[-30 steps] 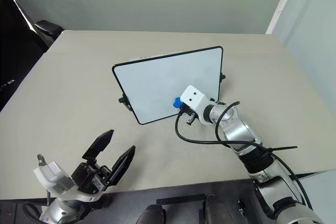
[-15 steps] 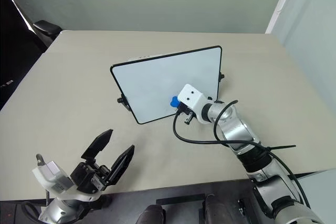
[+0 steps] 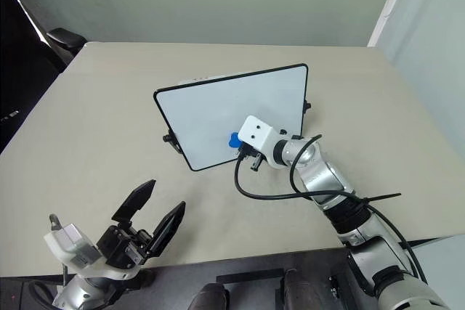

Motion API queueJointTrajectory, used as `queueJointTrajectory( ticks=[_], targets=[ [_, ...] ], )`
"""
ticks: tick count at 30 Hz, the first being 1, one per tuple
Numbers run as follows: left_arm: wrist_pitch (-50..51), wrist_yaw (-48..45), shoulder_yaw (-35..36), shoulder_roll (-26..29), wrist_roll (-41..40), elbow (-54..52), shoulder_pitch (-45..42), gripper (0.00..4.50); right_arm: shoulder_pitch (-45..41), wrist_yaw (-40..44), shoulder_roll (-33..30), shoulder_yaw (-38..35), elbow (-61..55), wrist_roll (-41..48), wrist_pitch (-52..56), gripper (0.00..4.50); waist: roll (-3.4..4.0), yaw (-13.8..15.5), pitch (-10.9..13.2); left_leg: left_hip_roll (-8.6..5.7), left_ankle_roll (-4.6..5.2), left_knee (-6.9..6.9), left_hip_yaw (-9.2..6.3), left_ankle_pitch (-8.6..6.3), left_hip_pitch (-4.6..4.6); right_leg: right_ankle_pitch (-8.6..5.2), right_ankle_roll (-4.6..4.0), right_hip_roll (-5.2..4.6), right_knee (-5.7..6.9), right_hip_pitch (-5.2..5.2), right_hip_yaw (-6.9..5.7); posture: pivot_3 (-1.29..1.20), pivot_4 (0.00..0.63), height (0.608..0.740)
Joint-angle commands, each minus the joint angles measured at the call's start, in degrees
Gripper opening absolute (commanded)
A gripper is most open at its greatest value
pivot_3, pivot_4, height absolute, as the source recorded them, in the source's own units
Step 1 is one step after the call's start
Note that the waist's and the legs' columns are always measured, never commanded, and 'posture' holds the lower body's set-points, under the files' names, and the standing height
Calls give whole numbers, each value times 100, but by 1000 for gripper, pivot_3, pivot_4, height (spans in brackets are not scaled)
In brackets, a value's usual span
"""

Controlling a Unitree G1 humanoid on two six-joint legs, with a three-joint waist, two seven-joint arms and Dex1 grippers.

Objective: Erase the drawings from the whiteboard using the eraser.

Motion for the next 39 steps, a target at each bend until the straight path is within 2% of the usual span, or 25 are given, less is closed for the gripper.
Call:
queueJointTrajectory(
  ticks=[1, 19, 28, 39],
  targets=[
    [-5, -25, 54, 11, -85, -207, 7, 4500, -45, -277, -96, -322, 77, -186, 109, 492, 0, 6, 0, 0, -4, 0, 0, 2, 0, 3, -4, 0, 0, 0, 0, 0, 150, 740],
    [-3, -52, -67, -26, -18, -353, 91, 4500, 348, -554, -359, -687, -463, -135, 656, 492, 1, 38, 1, 0, -19, 2, 5, 14, -6, 24, -40, 3, -2, 3, 0, 0, 150, 740],
    [6, -29, -104, -30, 7, -353, 81, 4500, 929, -548, -677, -1019, -1379, 14, 1374, 492, 1, 46, 1, 0, -19, -2, 6, 14, -9, 11, -22, 5, -6, 1, -1, 0, 150, 740],
    [16, -62, -228, -36, -2, -443, 121, 4500, 1504, -672, -189, -2575, -3154, 1004, 3485, 492, -1, 46, 0, -1, -15, -2, 13, 10, -11, 3, -15, 11, -11, 3, -1, 0, 150, 740]
  ],
)
